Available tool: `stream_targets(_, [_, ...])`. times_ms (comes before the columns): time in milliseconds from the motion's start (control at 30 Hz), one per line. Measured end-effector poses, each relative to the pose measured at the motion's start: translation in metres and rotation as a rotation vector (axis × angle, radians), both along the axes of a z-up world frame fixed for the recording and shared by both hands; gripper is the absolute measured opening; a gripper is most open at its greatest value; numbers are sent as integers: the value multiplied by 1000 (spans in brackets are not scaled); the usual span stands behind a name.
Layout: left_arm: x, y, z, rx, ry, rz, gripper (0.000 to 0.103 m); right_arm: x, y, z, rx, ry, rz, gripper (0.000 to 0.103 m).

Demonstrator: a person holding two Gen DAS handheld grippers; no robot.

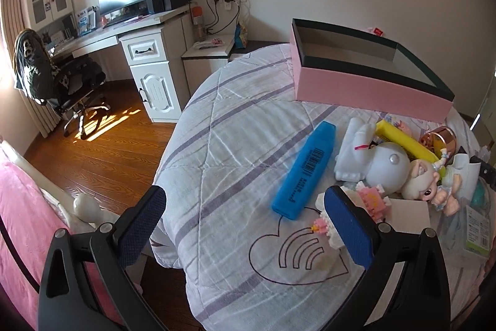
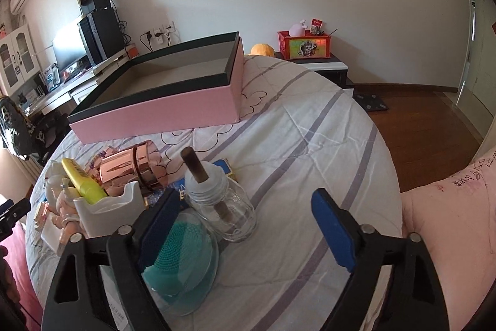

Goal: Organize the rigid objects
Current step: 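Reach the left tool to the blue highlighter while the right tool reaches the glass bottle, then carry the blue highlighter into the pink box while the right tool carries the glass bottle there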

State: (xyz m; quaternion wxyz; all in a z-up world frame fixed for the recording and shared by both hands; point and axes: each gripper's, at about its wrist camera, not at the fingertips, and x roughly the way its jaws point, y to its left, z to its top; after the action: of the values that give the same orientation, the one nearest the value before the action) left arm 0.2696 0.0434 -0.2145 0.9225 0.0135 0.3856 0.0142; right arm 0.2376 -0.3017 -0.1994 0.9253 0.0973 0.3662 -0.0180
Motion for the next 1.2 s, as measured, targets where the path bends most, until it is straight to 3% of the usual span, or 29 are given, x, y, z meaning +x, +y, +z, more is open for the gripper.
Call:
stream_targets(167, [23, -7, -10, 56, 24, -42, 103, 12, -3, -3, -13, 24, 23, 75])
stream_targets(233, [31, -5, -11, 31, 37, -62, 103, 15, -3, -5, -10, 30, 41, 73])
stream_targets(333, [44, -10, -14, 22, 41, -103, 103, 19, -3, -5, -11, 34, 65, 66])
stream_targets(500, [61, -5, -21, -38, 97, -155, 102, 23, -1, -3, -19, 28, 99, 46])
stream_targets(600, [57, 0, -20, -25, 91, -188, 98, 24, -5, -3, -24, 33, 95, 44])
stream_targets(733, [61, 1, -20, 27, 82, -154, 90, 25, -3, -3, -28, 29, 114, 38])
stream_targets(800, [64, 2, -22, -4, 90, -149, 87, 27, -1, -3, -32, 28, 122, 31])
stream_targets(867, [66, -3, -22, 4, 83, -146, 86, 28, 1, -2, -42, 27, 124, 30])
stream_targets(967, [66, -8, -22, -3, 74, -155, 73, 29, 0, -3, -34, 27, 127, 30])
stream_targets(1000, [65, -10, -21, -5, 71, -164, 59, 28, 0, -3, -35, 26, 127, 30])
stream_targets(1033, [64, -12, -19, -15, 65, -176, 36, 28, 1, -3, -39, 26, 128, 30])
stream_targets(1067, [62, -13, -17, -33, 62, -184, 28, 27, 1, -3, -42, 24, 130, 30])
stream_targets(1200, [59, -22, -17, -11, 58, -188, 27, 26, 0, -3, -35, 20, 131, 30])
